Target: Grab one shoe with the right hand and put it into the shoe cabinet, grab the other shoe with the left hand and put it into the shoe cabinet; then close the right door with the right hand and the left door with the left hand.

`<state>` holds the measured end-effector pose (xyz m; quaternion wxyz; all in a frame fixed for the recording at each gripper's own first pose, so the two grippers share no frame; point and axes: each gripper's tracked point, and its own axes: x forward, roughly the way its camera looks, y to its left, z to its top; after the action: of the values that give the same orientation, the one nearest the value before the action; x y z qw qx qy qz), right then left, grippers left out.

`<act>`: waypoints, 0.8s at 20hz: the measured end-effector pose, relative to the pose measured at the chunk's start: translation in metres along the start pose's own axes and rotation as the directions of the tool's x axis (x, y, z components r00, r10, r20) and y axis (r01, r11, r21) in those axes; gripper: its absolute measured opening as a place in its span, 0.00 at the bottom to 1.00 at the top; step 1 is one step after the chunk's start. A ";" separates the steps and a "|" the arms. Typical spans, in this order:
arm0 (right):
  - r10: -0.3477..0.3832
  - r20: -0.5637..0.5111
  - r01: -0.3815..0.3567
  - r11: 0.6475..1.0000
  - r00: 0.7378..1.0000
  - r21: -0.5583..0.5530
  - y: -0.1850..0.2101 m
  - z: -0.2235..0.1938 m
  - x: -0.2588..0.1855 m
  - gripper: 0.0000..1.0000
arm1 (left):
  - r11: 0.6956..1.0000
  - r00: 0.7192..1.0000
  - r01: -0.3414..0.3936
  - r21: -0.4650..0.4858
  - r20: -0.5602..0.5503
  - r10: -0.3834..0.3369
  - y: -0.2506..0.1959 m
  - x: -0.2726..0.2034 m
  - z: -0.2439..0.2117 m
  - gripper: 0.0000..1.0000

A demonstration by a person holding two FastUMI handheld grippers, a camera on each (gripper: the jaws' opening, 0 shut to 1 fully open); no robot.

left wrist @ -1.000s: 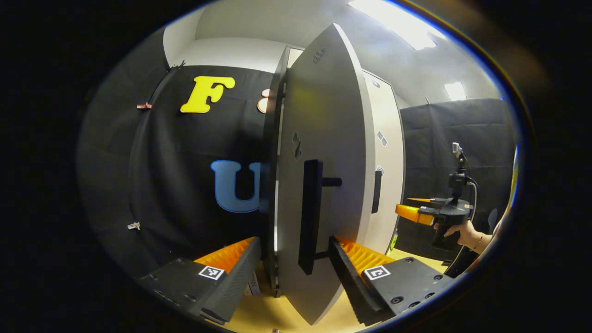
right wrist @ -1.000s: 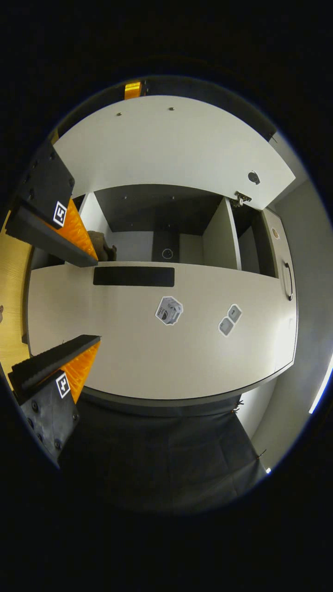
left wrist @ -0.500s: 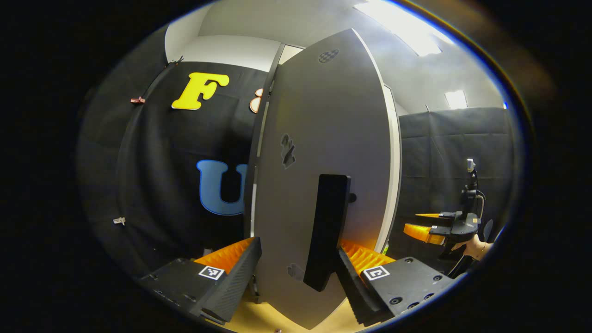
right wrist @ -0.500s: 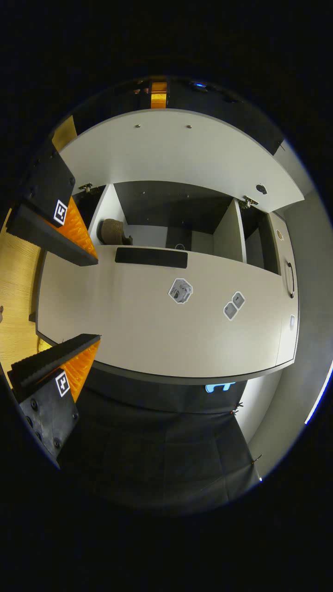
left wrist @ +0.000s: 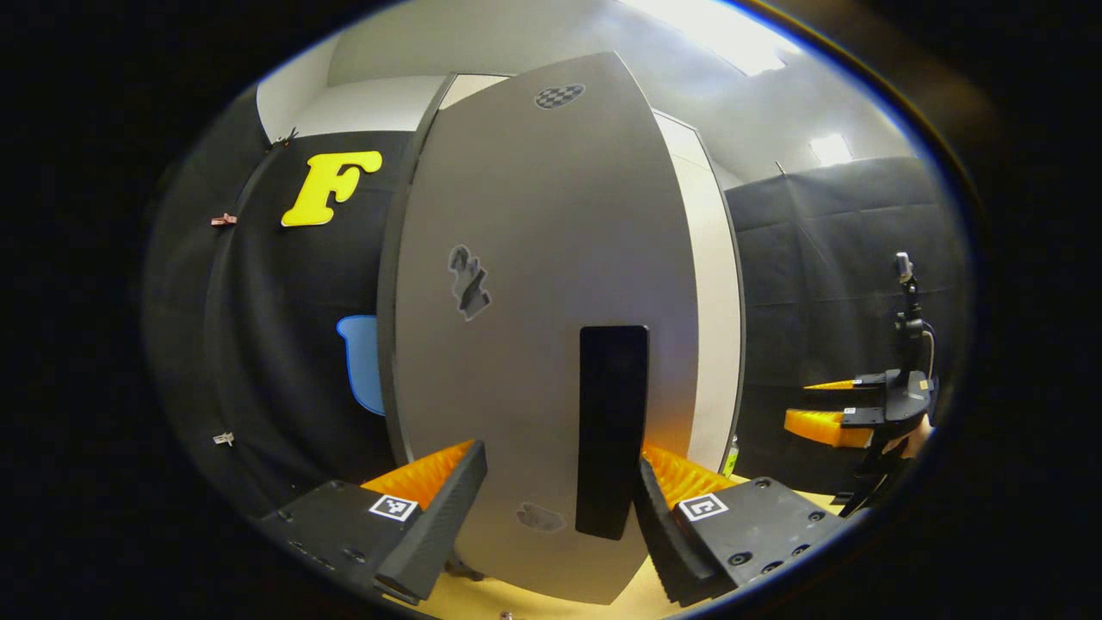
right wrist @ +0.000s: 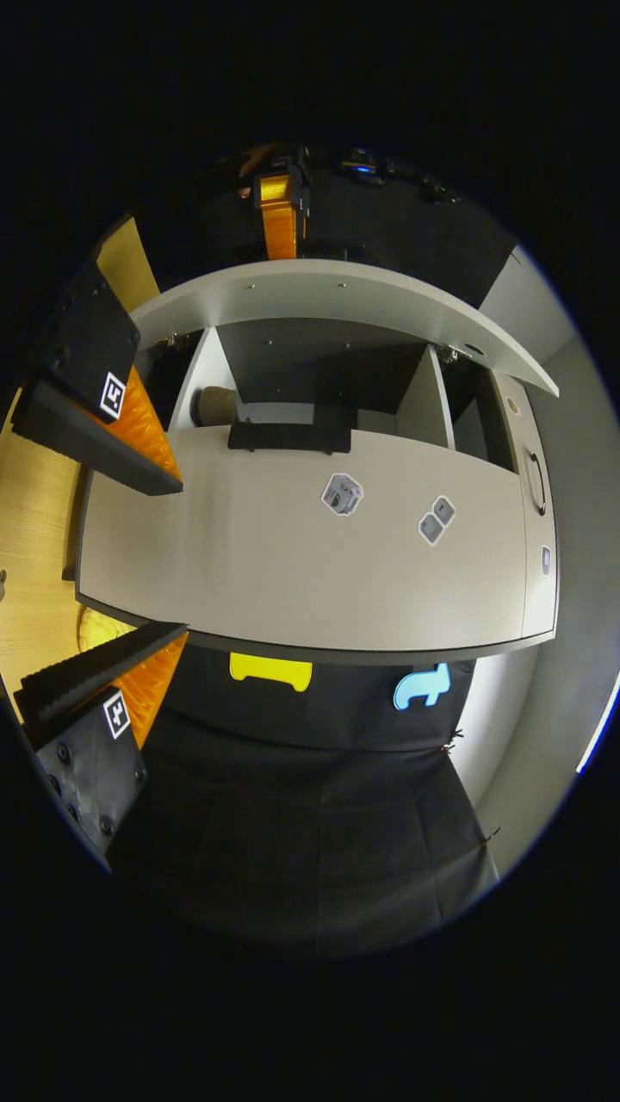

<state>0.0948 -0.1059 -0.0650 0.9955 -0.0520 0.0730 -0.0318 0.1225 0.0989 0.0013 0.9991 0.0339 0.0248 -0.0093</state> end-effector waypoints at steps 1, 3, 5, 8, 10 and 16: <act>-0.008 0.000 0.008 1.000 1.000 0.004 -0.007 0.000 -0.002 0.98 | 1.000 1.000 -0.009 0.016 0.002 0.009 -0.005 0.009 0.000 0.91; -0.026 -0.002 0.026 1.000 1.000 0.012 -0.020 -0.001 -0.007 0.98 | 0.999 1.000 -0.024 0.031 0.004 0.024 -0.014 0.025 -0.001 0.91; -0.044 -0.006 0.044 0.999 0.999 0.019 -0.034 -0.002 -0.011 0.98 | 0.999 0.999 -0.034 0.011 0.005 0.034 -0.019 0.036 -0.003 0.93; -0.066 -0.015 0.067 0.997 0.998 0.033 -0.052 -0.005 -0.016 0.98 | 1.000 1.000 -0.028 -0.010 0.009 0.028 -0.027 0.053 -0.001 0.92; -0.074 -0.018 0.075 0.996 0.997 0.039 -0.059 -0.006 -0.018 0.98 | 0.999 0.999 -0.033 -0.020 0.003 0.033 -0.030 0.063 -0.002 0.92; -0.108 -0.026 0.109 0.993 0.994 0.035 -0.085 -0.009 -0.026 0.98 | 0.997 0.997 -0.081 -0.017 0.005 0.081 -0.036 0.096 -0.002 0.92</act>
<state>0.0632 -0.1894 -0.0605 0.9921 -0.0373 0.0815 -0.0879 0.2174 0.0614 -0.0077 0.9989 0.0262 0.0207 0.0314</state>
